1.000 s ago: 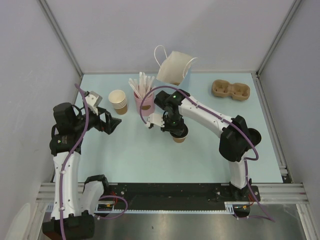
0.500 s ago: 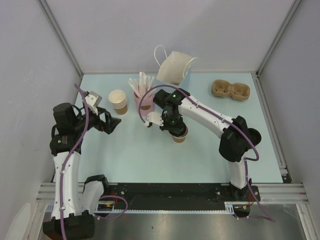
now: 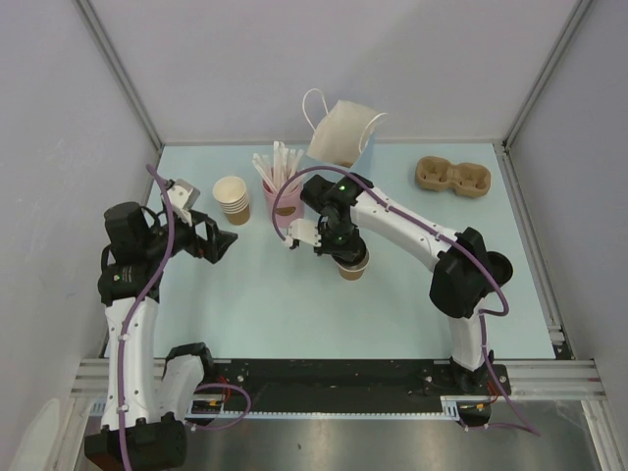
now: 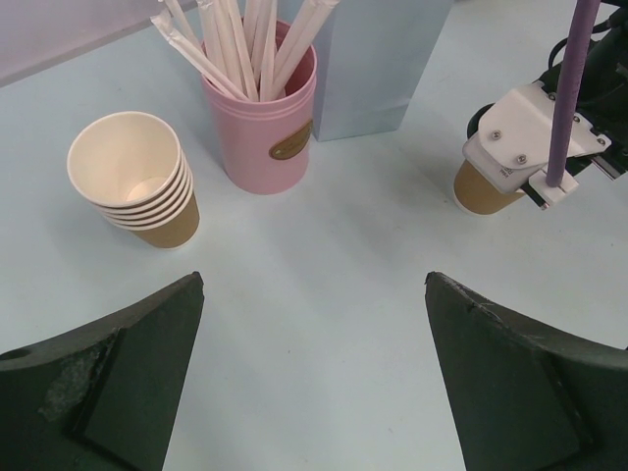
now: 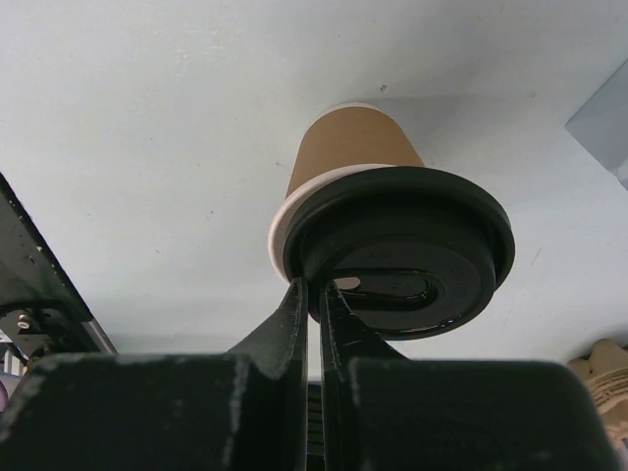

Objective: Pack the takeout coffee

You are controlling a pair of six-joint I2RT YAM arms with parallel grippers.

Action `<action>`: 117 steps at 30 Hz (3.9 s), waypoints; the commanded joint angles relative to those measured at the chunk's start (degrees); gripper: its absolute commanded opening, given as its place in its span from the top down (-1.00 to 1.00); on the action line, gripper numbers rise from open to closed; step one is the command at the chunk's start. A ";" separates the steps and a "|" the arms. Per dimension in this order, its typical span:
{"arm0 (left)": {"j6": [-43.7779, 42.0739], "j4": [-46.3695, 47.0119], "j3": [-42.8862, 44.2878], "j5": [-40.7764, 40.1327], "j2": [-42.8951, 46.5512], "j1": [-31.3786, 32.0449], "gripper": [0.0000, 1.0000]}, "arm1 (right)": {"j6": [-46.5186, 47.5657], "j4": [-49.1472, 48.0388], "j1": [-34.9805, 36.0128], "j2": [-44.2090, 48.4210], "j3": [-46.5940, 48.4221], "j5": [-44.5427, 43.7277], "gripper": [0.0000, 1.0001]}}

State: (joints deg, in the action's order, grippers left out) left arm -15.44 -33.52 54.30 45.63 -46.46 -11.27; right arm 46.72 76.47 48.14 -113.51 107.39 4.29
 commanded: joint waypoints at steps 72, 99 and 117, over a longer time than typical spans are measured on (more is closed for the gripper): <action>0.68 2.67 -0.69 0.69 0.75 -1.30 -0.99 | -1.63 10.37 0.03 2.68 -2.45 -3.33 0.96; 0.68 2.84 -0.78 0.69 0.75 -1.48 -0.99 | -1.02 9.49 0.99 1.54 -3.42 -1.39 0.93; 0.76 2.76 -0.78 0.78 0.67 -1.56 -0.99 | -0.93 9.05 0.99 0.84 -2.98 -1.92 0.93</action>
State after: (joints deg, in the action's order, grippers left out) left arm -15.03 -32.25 54.08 45.58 -46.44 -12.19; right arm 45.50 76.58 49.32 -112.81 103.85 2.42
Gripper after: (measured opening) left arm 0.994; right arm 0.054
